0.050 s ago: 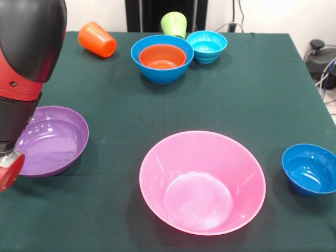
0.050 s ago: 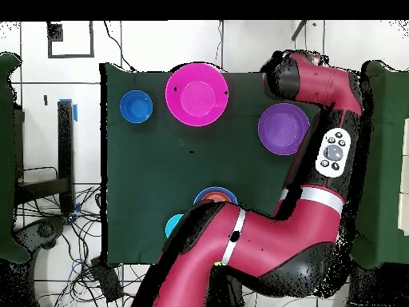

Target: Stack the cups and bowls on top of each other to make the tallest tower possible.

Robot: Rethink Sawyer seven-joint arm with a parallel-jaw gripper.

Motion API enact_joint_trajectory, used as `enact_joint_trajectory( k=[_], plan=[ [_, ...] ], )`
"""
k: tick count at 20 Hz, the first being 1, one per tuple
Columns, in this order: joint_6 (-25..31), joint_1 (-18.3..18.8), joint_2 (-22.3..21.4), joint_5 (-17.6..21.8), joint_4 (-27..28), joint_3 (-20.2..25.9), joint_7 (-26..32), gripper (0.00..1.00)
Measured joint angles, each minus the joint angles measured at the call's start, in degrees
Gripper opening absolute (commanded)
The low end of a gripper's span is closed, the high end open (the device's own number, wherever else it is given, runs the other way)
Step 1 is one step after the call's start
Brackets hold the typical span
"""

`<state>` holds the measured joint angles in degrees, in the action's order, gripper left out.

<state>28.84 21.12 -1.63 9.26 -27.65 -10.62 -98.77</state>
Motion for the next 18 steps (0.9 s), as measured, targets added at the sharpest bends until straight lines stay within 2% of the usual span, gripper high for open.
enact_joint_trajectory(
  k=[4, 8, 9, 11, 16, 18],
  plan=[
    [3.95, 0.01, 0.33, -1.06, 0.01, 0.12, 0.09, 1.00],
    [14.98, 0.13, 1.08, -4.01, 0.00, 0.14, 0.09, 1.00],
    [21.11, 0.16, 1.50, -5.35, 0.02, 0.14, 0.09, 1.00],
    [26.23, 0.17, 2.07, -6.25, 0.09, 0.14, 0.09, 1.00],
    [32.17, 0.23, 3.20, -7.58, 0.09, 0.14, 0.09, 1.00],
    [32.34, 0.27, 3.48, -7.82, 0.09, 0.18, 0.09, 1.00]
  ],
)
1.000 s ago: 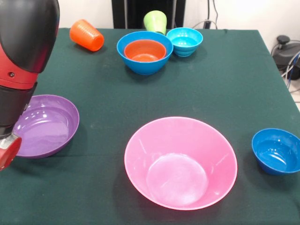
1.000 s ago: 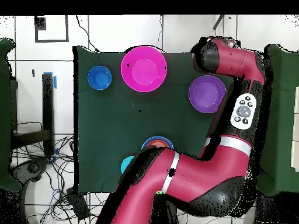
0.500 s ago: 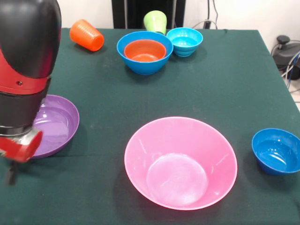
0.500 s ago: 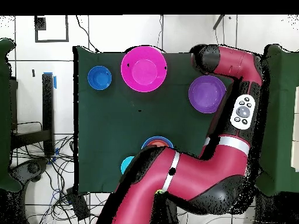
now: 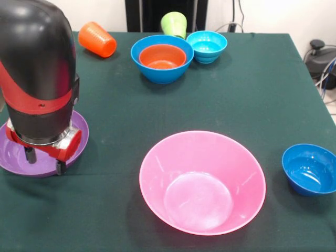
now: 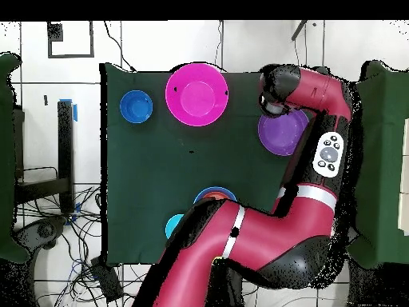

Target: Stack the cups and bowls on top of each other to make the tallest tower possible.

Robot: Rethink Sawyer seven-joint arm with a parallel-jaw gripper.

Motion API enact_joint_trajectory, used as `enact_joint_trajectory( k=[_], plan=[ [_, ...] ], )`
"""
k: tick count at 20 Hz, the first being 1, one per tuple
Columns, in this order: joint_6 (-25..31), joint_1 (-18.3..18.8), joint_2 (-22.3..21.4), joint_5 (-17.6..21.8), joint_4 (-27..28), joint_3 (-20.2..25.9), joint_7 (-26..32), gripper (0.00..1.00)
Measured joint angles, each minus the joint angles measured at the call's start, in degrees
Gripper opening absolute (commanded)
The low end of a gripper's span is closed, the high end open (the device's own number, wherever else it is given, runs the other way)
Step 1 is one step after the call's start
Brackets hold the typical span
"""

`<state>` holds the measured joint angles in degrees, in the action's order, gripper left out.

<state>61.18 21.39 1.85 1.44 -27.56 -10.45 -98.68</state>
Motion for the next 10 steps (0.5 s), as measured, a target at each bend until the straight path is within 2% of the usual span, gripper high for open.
enact_joint_trajectory(
  k=[10],
  plan=[
    [0.01, 0.21, 0.32, -0.12, 0.96, 0.00, 0.00, 1.00]
  ],
)
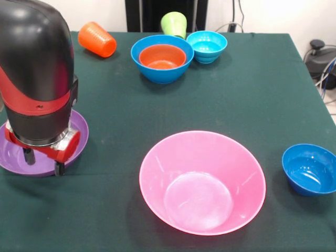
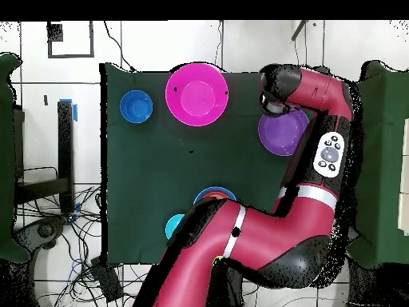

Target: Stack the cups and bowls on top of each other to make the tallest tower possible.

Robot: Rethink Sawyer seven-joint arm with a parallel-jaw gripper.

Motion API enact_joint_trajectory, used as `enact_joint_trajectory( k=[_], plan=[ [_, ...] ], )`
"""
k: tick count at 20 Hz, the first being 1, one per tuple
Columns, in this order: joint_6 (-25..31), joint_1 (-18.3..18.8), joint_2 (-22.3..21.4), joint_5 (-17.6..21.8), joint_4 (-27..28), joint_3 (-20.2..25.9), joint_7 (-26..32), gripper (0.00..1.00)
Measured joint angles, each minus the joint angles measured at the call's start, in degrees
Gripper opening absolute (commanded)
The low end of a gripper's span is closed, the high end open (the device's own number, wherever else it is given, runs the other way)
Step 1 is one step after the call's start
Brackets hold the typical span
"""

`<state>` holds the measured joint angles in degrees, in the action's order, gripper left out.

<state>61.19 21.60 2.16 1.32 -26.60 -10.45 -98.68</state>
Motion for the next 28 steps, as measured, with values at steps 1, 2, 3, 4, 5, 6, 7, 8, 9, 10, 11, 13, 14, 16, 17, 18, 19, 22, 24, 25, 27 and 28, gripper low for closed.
enact_joint_trajectory(
  k=[1, 2, 3, 4, 5, 6, 7, 8, 9, 10, 11, 13, 14, 16, 17, 18, 19, 22, 24, 25, 27, 28],
  plan=[
    [0.00, 0.01, 0.04, 0.00, 0.21, 0.00, 0.00, 1.00],
    [0.00, 0.02, 0.09, 0.00, 0.56, 0.00, 0.00, 1.00],
    [-0.01, 0.02, 0.14, -0.01, 0.98, 0.00, 0.00, 1.00],
    [-0.01, 0.02, 0.16, -0.01, 1.17, 0.00, 0.00, 1.00],
    [0.01, 0.02, 0.16, -0.01, 1.22, 0.00, 0.00, 1.00],
    [0.00, 0.02, 0.16, -0.01, 1.26, 0.01, 0.00, 1.00],
    [0.00, 0.02, 0.19, 0.00, 1.25, 0.02, 0.00, 1.00],
    [-0.12, 0.07, 0.36, -0.02, 1.26, 0.11, 0.00, 1.00],
    [-0.28, 0.14, 0.57, -0.11, 1.26, 0.21, 0.00, 1.00],
    [-0.46, 0.21, 0.81, -0.15, 1.26, 0.33, 0.00, 1.00],
    [-0.63, 0.28, 1.05, -0.20, 1.25, 0.45, 0.00, 1.00],
    [-1.04, 0.45, 1.74, -0.22, 1.25, 0.65, 0.00, 1.00],
    [-1.17, 0.51, 2.05, -0.22, 1.25, 0.72, 0.00, 1.00],
    [-1.25, 0.61, 2.94, -0.22, 1.25, 0.88, 0.00, 1.00],
    [-1.26, 0.61, 3.21, -0.22, 1.25, 0.94, 0.00, 1.00],
    [-1.25, 0.60, 3.52, -0.22, 1.25, 1.01, 0.00, 1.00],
    [-1.26, 0.60, 3.82, -0.24, 1.25, 1.08, 0.00, 1.00],
    [-1.24, 0.61, 4.12, -0.53, 1.39, 1.20, 0.00, 1.00],
    [-1.26, 0.60, 4.16, -0.63, 1.39, 1.20, 0.00, 1.00],
    [-1.26, 0.61, 4.15, -0.64, 1.40, 1.21, 0.00, 1.00],
    [-1.25, 0.61, 4.19, -0.72, 1.49, 1.22, 0.00, 1.00],
    [-1.25, 0.60, 4.22, -0.76, 1.50, 1.22, 0.00, 1.00]
  ],
)
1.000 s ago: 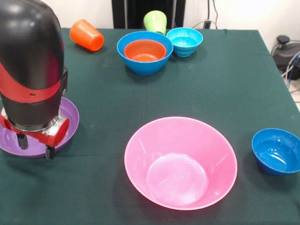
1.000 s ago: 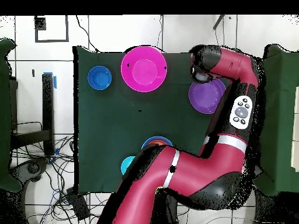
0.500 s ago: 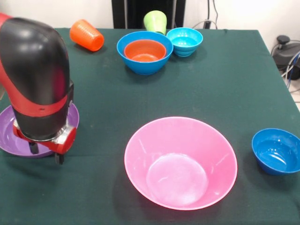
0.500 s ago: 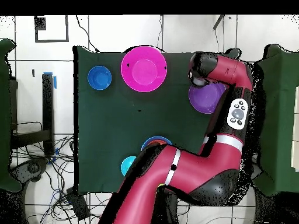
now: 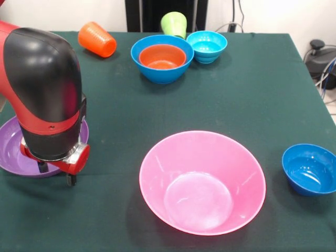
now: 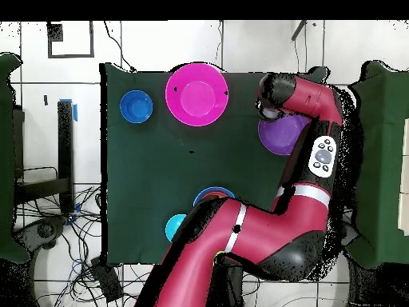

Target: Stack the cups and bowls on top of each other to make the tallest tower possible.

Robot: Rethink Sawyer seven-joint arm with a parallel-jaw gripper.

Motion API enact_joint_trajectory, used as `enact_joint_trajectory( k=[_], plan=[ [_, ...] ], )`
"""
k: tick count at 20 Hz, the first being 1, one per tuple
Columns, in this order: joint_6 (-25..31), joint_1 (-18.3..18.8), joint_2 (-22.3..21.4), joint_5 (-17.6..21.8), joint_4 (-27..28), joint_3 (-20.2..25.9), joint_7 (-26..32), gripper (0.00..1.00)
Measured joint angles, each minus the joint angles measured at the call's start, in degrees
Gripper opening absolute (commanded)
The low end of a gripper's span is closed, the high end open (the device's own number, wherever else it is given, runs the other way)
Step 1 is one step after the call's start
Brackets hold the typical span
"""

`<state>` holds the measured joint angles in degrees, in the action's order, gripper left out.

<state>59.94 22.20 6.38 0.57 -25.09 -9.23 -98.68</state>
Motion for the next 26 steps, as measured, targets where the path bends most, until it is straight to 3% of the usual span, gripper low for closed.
enact_joint_trajectory(
  k=[13, 14, 26],
  plan=[
    [0.01, 0.01, 0.48, -0.22, 1.00, -0.01, 0.00, 1.00],
    [0.08, 0.02, 0.45, -0.34, 1.05, -0.02, 0.00, 0.00],
    [0.68, 0.02, -0.05, -1.04, 2.81, -0.02, 0.00, 0.00]
  ],
)
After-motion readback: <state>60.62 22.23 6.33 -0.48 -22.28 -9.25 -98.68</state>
